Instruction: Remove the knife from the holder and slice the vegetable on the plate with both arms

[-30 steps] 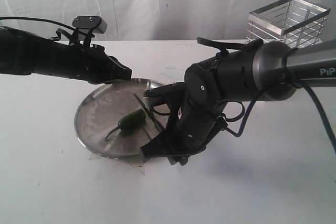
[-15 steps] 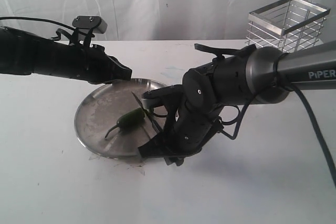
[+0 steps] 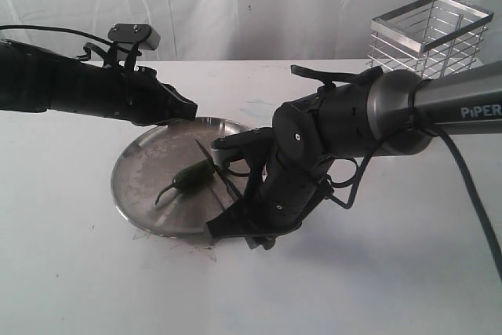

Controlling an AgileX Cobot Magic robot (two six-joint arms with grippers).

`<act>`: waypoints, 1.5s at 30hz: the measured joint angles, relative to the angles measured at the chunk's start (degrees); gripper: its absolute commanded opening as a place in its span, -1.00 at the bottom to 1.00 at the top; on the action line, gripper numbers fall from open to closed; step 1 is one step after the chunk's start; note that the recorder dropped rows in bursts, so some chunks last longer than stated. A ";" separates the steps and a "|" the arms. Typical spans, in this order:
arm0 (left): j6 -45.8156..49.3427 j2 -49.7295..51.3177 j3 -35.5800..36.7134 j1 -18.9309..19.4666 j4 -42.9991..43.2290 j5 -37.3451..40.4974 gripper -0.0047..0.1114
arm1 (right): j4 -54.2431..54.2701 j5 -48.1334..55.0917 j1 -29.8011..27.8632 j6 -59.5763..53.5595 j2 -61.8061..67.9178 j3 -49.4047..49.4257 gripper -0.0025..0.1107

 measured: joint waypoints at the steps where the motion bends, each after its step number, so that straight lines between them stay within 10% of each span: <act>1: 0.00 0.00 0.00 0.00 0.00 0.00 -0.92 | 0.00 0.00 0.00 0.00 0.00 0.00 -0.96; 45: 0.10 5.32 -0.02 0.00 -0.23 1.31 -0.92 | 1.10 0.02 0.00 -1.72 1.51 0.00 -0.96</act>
